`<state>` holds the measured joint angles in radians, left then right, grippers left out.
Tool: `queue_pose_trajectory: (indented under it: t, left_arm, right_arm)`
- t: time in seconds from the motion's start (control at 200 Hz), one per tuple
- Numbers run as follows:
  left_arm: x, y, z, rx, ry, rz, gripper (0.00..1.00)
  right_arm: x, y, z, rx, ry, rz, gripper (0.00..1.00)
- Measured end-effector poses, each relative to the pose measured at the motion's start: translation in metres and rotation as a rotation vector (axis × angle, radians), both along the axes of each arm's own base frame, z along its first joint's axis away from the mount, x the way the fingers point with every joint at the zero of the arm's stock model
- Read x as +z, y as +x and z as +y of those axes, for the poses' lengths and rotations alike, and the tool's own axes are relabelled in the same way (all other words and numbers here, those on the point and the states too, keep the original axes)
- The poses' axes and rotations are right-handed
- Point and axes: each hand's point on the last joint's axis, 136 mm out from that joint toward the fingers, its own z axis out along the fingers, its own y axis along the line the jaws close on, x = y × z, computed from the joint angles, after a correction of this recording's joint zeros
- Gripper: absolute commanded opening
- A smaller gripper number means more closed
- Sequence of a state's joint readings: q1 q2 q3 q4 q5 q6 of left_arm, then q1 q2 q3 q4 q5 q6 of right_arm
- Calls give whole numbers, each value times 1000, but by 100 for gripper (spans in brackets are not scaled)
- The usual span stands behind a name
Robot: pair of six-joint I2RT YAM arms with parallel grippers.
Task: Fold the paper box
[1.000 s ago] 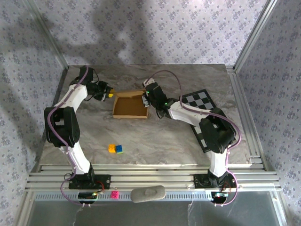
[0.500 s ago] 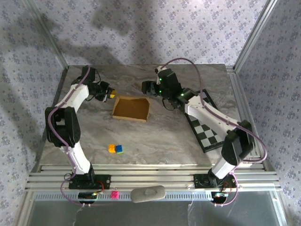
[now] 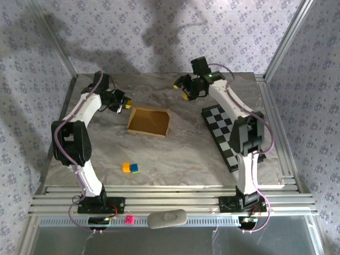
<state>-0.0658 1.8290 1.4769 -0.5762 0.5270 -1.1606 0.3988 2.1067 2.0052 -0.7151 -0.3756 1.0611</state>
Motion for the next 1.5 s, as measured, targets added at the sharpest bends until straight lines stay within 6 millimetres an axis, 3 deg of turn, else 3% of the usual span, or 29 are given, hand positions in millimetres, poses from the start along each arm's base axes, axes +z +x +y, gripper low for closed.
queue_pose_trajectory:
  t: [0.09, 0.18, 0.505, 0.835, 1.174, 1.309, 1.499]
  left_arm:
    - [-1, 0, 0, 0, 0, 1, 0]
    - [-1, 2, 0, 0, 0, 2, 0]
    - [-3, 5, -1, -2, 0, 5, 0]
    - [-2, 6, -2, -2, 2, 3, 0]
    - [-2, 9, 3, 14, 21, -7, 0]
    - [2, 13, 4, 23, 25, -18, 0]
    - [23, 23, 3, 24, 14, -66, 0]
  right_arm:
    - [-35, -21, 13, 13, 14, 171, 60]
    - [-45, -38, 23, 14, 44, 270, 59]
    - [-37, -52, 46, 3, 168, 383, 57]
    - [-45, -61, 60, -8, 192, 448, 53]
    - [-54, -55, 67, -48, 231, 511, 40]
    - [-45, -47, 67, -57, 249, 497, 39]
    - [-30, -39, 67, -59, 273, 469, 37]
